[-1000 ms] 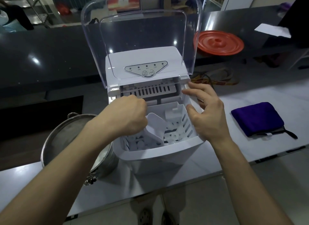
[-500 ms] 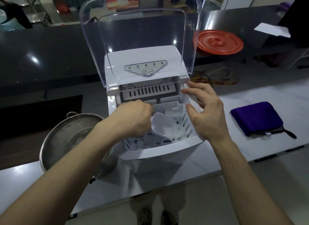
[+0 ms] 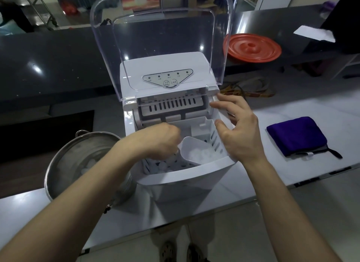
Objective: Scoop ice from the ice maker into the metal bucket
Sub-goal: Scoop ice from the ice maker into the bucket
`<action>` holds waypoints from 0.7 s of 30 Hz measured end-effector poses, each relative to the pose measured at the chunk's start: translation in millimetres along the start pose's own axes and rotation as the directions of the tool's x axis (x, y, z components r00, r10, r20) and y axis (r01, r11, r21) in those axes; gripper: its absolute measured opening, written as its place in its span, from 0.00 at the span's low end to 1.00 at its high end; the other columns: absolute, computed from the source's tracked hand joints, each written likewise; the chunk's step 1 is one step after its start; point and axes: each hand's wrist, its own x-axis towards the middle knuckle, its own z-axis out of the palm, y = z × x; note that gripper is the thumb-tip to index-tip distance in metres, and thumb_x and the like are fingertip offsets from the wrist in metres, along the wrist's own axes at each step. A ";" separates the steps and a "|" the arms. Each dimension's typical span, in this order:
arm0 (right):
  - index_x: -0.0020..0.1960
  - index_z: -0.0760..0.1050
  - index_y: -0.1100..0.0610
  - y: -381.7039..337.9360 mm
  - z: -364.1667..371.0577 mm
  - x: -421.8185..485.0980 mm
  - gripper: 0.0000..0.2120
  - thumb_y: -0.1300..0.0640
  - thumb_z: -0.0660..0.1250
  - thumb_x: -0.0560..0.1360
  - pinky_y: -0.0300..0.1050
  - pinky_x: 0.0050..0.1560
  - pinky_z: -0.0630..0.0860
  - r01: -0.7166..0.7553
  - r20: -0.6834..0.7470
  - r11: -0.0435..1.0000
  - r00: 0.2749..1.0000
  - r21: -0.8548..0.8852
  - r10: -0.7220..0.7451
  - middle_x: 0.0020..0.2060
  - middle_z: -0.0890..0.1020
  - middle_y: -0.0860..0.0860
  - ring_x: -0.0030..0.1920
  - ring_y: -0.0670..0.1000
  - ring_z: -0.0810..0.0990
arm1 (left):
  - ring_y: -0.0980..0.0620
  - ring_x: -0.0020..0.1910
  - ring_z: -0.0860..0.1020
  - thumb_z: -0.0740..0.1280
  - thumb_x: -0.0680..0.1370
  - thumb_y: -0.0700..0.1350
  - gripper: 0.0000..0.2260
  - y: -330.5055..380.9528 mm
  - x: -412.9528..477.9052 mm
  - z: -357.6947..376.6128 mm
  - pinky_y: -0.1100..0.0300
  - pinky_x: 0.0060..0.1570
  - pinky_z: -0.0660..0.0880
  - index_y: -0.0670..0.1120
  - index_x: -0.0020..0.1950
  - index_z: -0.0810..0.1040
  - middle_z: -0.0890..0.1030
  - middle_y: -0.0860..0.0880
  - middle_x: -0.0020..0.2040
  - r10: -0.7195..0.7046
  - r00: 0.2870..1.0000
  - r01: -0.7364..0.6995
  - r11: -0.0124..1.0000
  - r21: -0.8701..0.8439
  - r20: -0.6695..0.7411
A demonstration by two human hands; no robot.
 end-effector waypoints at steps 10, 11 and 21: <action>0.67 0.83 0.53 -0.7 0.9 -0.4 0.19 0.65 0.73 0.78 0.23 0.65 0.69 -0.013 -0.005 1.000 1.000 -0.010 0.013 0.70 0.76 0.42 0.69 0.39 0.74 | 0.47 0.39 0.72 0.63 0.84 0.37 0.08 -1.9 11.6 8.8 0.54 0.36 0.69 0.42 0.53 0.82 0.82 0.41 0.49 -0.046 0.990 0.054 0.997 -0.054 0.134; 0.67 0.83 0.52 0.1 0.9 -0.4 0.19 0.65 0.73 0.78 0.23 0.65 0.69 -0.013 -0.006 1.000 1.000 -0.009 0.013 0.70 0.76 0.42 0.68 0.37 0.74 | 0.46 0.39 0.73 0.63 0.85 0.38 0.08 -3.8 13.8 9.4 0.54 0.37 0.69 0.42 0.53 0.82 0.84 0.40 0.50 -0.044 0.988 0.056 0.995 -0.079 0.145; 0.67 0.83 0.54 1.2 1.1 -1.0 0.18 0.66 0.73 0.78 0.27 0.69 0.70 0.001 -0.018 1.000 1.000 -0.003 -0.001 0.69 0.76 0.43 0.66 0.31 0.71 | 0.46 0.43 0.75 0.61 0.85 0.37 0.10 -9.3 16.4 3.0 0.56 0.37 0.71 0.39 0.55 0.82 0.85 0.39 0.54 -0.035 0.987 0.063 0.981 -0.182 0.155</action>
